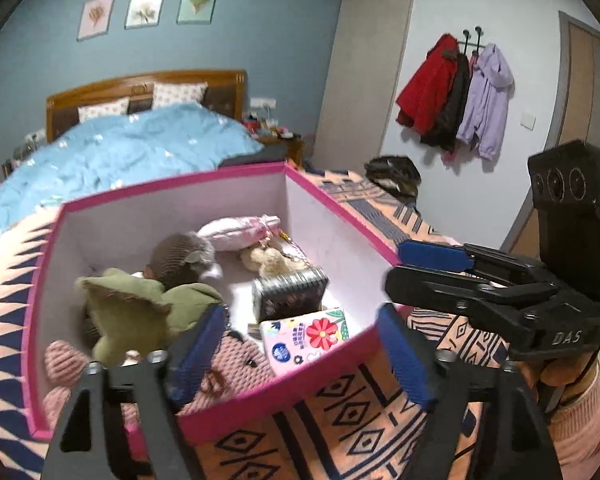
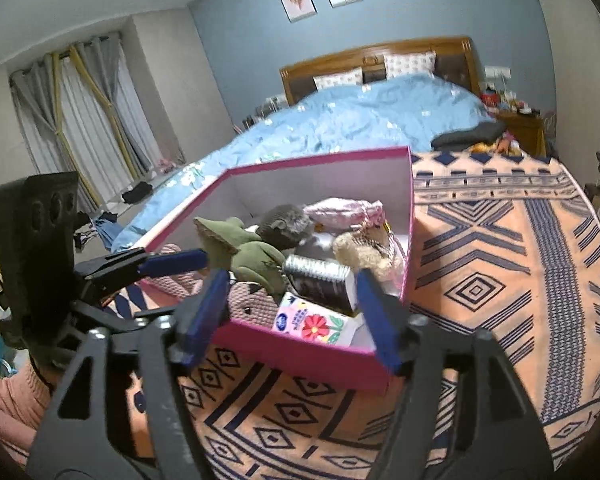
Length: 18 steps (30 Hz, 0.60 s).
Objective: Organize objects
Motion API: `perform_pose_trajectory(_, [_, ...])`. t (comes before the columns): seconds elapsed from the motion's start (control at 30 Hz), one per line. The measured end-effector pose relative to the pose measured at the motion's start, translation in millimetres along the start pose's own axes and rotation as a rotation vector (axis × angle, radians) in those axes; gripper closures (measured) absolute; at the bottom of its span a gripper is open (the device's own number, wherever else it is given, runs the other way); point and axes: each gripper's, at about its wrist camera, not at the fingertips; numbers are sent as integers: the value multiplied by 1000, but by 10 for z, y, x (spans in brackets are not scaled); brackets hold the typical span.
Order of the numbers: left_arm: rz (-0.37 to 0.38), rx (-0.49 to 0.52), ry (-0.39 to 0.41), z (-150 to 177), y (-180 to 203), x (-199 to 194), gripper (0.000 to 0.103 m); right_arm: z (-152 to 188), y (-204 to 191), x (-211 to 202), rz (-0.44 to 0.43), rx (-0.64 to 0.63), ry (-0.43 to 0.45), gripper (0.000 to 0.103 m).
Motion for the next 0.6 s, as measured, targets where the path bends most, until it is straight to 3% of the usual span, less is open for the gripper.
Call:
perform_pose_trajectory(0.1, [-31, -6, 59, 87, -12, -265, 13, 110, -113, -135, 8, -27, 31, 16])
perform_pose_trajectory(0.2, [-68, -47, 110, 188, -64, -454, 0, 246, -219, -216, 34, -44, 44, 0])
perform_pose_trajectory(0.53, [-218, -84, 113, 533, -123, -640, 0, 636, -489, -194, 88, -74, 5, 0])
perform_pose_trajectory(0.6, [-211, -103, 97, 573, -156, -641, 0, 679, -510, -171, 93, -72, -5, 0])
Point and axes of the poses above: each gripper's, at about its wrist camera, not at the fingertips, and x roughly the way its jaws point, y to its right, z to its underside, and after that the axes turned 2 degrees about -x, right-handed
